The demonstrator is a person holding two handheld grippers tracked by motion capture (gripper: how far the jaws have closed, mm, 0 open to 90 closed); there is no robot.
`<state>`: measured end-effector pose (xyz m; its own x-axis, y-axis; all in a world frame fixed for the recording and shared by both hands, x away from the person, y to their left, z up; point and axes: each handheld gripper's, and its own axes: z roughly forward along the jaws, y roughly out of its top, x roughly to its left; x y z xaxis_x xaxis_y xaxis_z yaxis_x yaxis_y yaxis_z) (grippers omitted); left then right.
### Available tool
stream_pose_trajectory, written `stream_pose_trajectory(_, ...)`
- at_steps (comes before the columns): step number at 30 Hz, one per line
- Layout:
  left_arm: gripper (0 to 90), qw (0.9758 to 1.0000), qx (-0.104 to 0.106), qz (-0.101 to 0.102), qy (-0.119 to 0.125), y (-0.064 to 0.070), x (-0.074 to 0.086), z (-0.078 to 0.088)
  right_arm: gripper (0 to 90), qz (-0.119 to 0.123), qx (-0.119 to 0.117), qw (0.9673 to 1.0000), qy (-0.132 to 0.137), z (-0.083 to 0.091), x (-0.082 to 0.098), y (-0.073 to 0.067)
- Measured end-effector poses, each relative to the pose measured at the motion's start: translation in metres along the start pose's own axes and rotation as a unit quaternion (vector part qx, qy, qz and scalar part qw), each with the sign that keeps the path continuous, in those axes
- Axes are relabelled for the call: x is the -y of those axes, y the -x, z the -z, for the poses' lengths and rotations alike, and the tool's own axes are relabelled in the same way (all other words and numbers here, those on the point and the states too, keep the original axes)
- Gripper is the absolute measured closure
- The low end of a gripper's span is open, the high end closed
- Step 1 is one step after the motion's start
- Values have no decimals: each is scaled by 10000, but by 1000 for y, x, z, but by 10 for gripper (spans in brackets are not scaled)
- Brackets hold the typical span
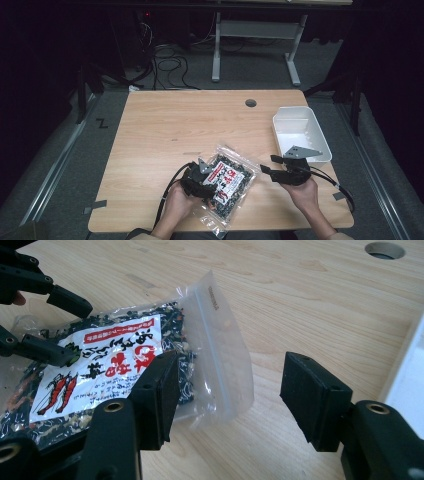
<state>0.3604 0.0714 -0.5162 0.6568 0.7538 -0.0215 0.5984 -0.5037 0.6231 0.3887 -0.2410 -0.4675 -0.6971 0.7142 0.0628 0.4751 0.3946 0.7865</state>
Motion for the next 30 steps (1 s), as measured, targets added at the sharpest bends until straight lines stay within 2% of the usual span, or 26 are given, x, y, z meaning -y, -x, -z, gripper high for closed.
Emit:
stream_pose_trajectory(5, 290, 10000, 9, -1, 4, 0, 0, 0, 408, 100, 34, 9994, -343, -14, -13, 1)
stream_pose_trajectory(9, 289, 10000, 25, 10, -3, 0, 0, 0, 406, 48, -8, 9986, -517, -24, -20, 1)
stream_pose_trajectory(11, 280, 10000, 39, 29, -7, 0, 0, 0, 407, 247, 32, 9969, -741, -37, -25, -1)
stream_pose_trajectory(12, 280, 10000, 37, 25, -10, -1, 0, 0, 407, 247, 32, 9969, -741, -37, -25, -1)
stream_pose_trajectory(15, 273, 10000, -2, 16, -5, 0, 0, 0, 409, 49, 16, 9966, -823, -48, -29, 3)
stream_pose_trajectory(18, 273, 10000, -48, -38, 2, 1, 0, 0, 410, 17, 35, 9962, -872, -53, -28, 6)
stream_pose_trajectory(20, 268, 10000, -32, -17, -1, 1, 0, 0, 409, -95, -35, 9952, -971, -59, -28, 6)
stream_pose_trajectory(24, 261, 10000, 13, 35, -19, -1, 0, -1, 409, -174, -103, 9944, -1041, -66, -28, 6)
stream_pose_trajectory(27, 261, 10000, -56, -37, -5, 0, 0, 0, 408, -173, -98, 9931, -1158, -75, -25, 8)
stream_pose_trajectory(30, 258, 10000, -40, -17, -14, -1, 0, -1, 409, -245, -95, 9918, -1249, -78, -24, 6)
